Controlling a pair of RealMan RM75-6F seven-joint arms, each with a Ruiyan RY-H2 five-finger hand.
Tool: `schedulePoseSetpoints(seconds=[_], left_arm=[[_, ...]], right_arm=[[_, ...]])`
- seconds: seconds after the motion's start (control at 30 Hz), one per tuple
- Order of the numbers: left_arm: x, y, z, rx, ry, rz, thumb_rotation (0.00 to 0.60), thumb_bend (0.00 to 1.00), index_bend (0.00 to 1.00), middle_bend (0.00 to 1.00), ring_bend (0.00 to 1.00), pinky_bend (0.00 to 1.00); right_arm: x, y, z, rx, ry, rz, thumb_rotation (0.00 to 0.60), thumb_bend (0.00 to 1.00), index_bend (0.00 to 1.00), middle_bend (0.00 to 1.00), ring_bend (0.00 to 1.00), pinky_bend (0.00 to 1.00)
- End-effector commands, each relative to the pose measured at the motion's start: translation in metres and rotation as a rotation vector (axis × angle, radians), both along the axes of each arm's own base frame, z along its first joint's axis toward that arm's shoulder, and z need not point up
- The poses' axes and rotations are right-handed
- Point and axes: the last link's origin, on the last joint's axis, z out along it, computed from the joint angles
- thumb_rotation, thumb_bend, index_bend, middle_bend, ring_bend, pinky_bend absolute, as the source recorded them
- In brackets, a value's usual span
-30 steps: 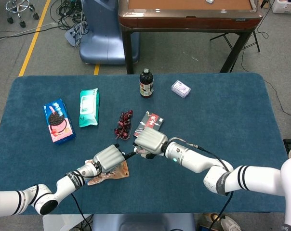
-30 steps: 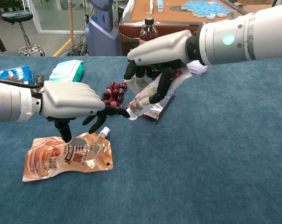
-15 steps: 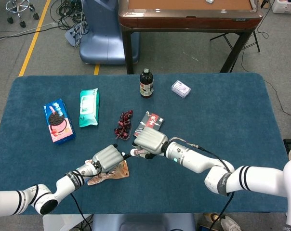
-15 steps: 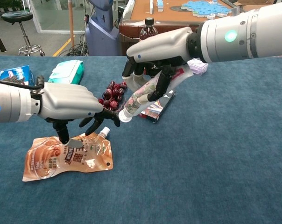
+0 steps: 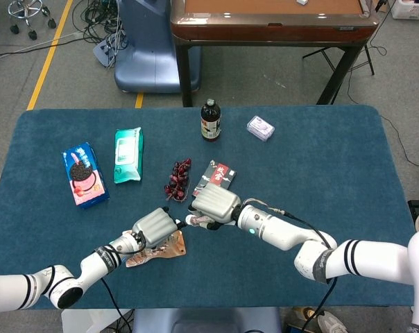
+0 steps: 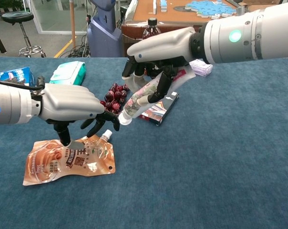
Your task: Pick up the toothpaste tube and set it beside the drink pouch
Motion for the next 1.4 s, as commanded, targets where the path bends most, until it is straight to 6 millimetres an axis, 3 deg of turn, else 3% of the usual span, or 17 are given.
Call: schedulePoseSetpoints(seconds=[0.03, 0.53, 1.03, 1.27, 1.4], left_arm=[[0.001, 0.0, 0.0, -0.001, -0.001, -0.001, 0.6, 0.26, 0.06, 0.51, 0.5, 0.25], [0.003, -0.001, 0.001, 0.004, -0.004, -0.002, 0.6, 0.26, 0.06, 0.51, 0.5, 0.25], [-0.011, 0.008, 0.028, 0.084, 0.027, 0.019, 0.6, 0.26, 0.06, 0.51, 0.49, 0.25], [-0.023, 0.019, 0.055, 0.167, 0.039, 0.065, 0.6, 0.26, 0.06, 0.51, 0.49, 0.25], [-0.028, 0.025, 0.068, 0.209, 0.026, 0.099, 0.6, 0.26, 0.06, 0.51, 0.49, 0.25]], right_arm=[[0.003, 0.002, 0.0, 0.003, -0.025, -0.002, 0.6, 0.96, 1.0, 0.9, 0.9, 0.46], [0.004, 0.004, 0.007, 0.006, -0.095, -0.012, 0.6, 0.96, 1.0, 0.9, 0.9, 0.46], [-0.033, -0.001, 0.026, -0.068, -0.177, -0.072, 0.6, 0.9, 1.0, 0.87, 0.87, 0.46], [-0.054, 0.005, 0.023, -0.096, -0.213, -0.031, 0.6, 0.75, 1.0, 0.82, 0.8, 0.47], [-0.061, 0.005, 0.017, -0.11, -0.202, -0.016, 0.6, 0.6, 0.99, 0.79, 0.76, 0.47]])
